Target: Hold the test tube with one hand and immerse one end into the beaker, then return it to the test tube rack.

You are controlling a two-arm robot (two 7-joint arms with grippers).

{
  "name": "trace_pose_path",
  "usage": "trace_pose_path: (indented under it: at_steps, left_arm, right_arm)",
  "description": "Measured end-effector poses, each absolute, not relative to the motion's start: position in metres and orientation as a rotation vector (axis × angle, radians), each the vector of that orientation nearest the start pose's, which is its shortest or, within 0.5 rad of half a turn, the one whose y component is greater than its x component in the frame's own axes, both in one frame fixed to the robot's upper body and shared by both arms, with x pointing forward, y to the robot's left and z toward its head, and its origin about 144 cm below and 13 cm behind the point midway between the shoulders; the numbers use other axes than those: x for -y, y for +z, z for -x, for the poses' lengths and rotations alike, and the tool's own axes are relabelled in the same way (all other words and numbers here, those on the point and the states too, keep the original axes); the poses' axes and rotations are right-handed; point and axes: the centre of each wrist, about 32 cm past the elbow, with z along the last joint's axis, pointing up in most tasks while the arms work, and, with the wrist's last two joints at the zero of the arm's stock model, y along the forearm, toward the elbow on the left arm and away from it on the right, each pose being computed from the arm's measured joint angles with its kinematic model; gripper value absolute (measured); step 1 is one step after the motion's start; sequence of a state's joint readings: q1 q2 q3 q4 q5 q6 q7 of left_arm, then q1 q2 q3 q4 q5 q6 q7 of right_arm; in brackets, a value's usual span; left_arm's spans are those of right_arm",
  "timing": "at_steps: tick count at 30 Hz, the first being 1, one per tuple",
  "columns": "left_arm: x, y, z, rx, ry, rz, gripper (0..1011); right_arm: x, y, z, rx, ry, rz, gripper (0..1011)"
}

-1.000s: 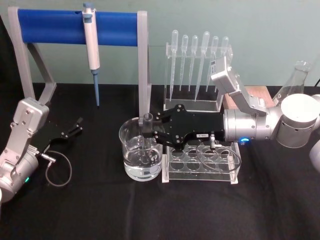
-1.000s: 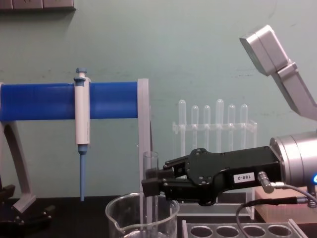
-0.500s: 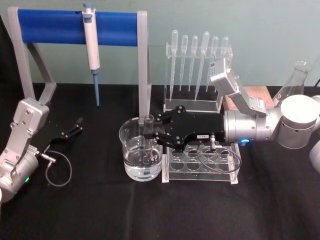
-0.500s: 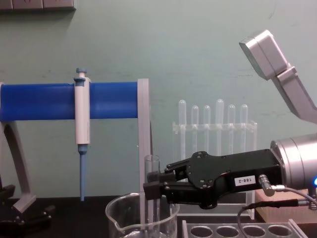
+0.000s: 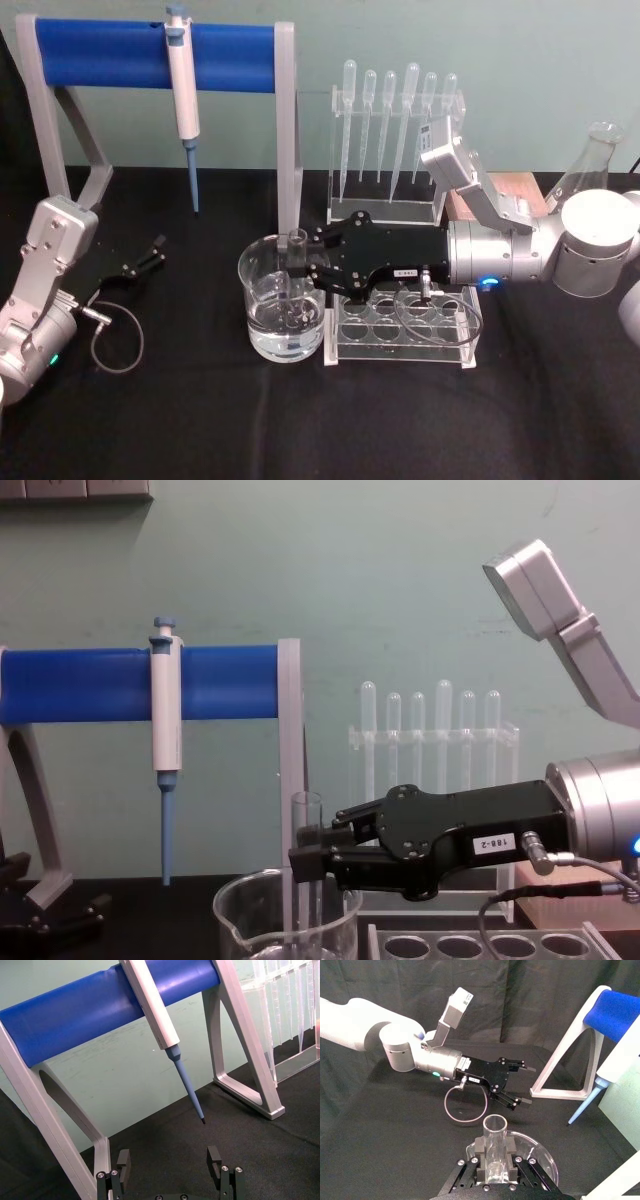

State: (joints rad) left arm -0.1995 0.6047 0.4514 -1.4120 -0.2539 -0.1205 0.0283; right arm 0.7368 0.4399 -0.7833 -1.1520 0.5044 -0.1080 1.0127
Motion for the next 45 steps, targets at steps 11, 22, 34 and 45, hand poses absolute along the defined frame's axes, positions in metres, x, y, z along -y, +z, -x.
trace_pose_path:
  at_steps: [11, 22, 34, 45]
  left_arm:
    - [-0.3097, 1.1398, -0.4886, 0.285, 1.248, -0.304, 1000]
    - [-0.3097, 1.1398, -0.4886, 0.285, 1.248, -0.304, 1000]
    - [-0.3097, 1.1398, -0.4886, 0.285, 1.248, -0.304, 1000]
    - [-0.3097, 1.1398, -0.4886, 0.285, 1.248, -0.304, 1000]
  right_arm:
    - [0.2195, 1.2311, -0.6070, 0.185, -0.115, 0.204, 233]
    - [0.2195, 1.2311, -0.6070, 0.185, -0.115, 0.204, 233]
    - [0.2196, 1.2311, -0.6070, 0.185, -0.115, 0.204, 233]
    - [0.2195, 1.2311, -0.6070, 0.185, -0.115, 0.204, 234]
